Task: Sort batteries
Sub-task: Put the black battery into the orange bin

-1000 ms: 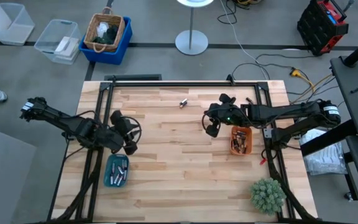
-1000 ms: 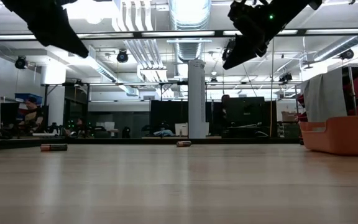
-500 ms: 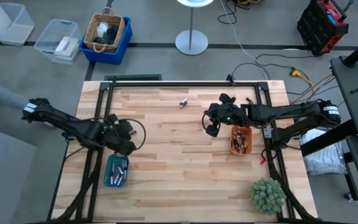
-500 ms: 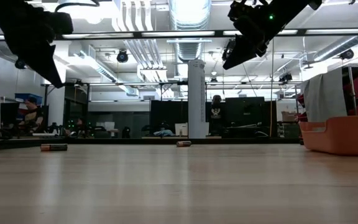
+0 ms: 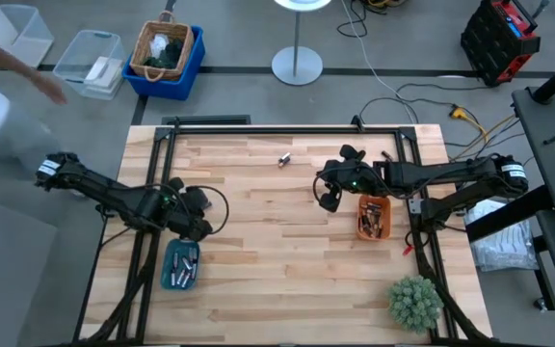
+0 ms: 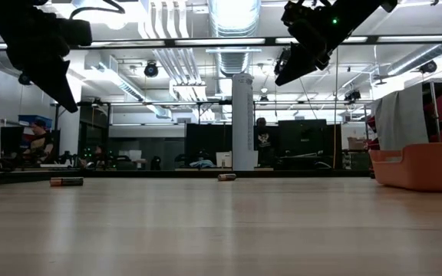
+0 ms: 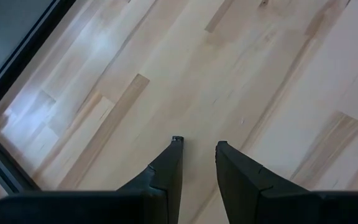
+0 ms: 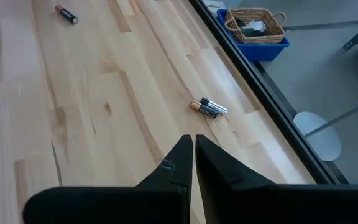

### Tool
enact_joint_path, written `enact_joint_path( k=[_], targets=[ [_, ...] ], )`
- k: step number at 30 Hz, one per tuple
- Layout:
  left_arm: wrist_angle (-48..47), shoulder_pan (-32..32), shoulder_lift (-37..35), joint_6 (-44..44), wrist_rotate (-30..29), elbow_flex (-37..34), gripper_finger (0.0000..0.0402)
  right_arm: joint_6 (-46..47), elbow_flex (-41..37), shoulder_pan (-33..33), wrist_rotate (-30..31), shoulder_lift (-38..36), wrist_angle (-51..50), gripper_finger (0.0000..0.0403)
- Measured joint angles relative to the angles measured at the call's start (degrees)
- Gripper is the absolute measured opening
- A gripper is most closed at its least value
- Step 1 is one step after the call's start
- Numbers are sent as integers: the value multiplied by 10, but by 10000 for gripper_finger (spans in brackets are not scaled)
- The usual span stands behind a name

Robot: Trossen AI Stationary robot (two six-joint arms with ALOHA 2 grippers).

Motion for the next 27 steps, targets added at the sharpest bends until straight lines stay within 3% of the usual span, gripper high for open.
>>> enact_joint_path(
  k=[11, 16, 22, 27],
  targets=[
    [-10, 61, 28, -9, 37, -1, 82, 0, 0, 0, 0, 0, 0, 12],
    [-9, 82, 48, 14, 56, -1, 118, 0, 0, 0, 0, 0, 0, 12],
    [41, 84, 74, 137, 59, -23, 172, 0, 0, 0, -1, 0, -3, 13],
    [76, 90, 74, 153, 70, -66, 183, 0, 0, 0, -3, 0, -10, 13]
  ],
)
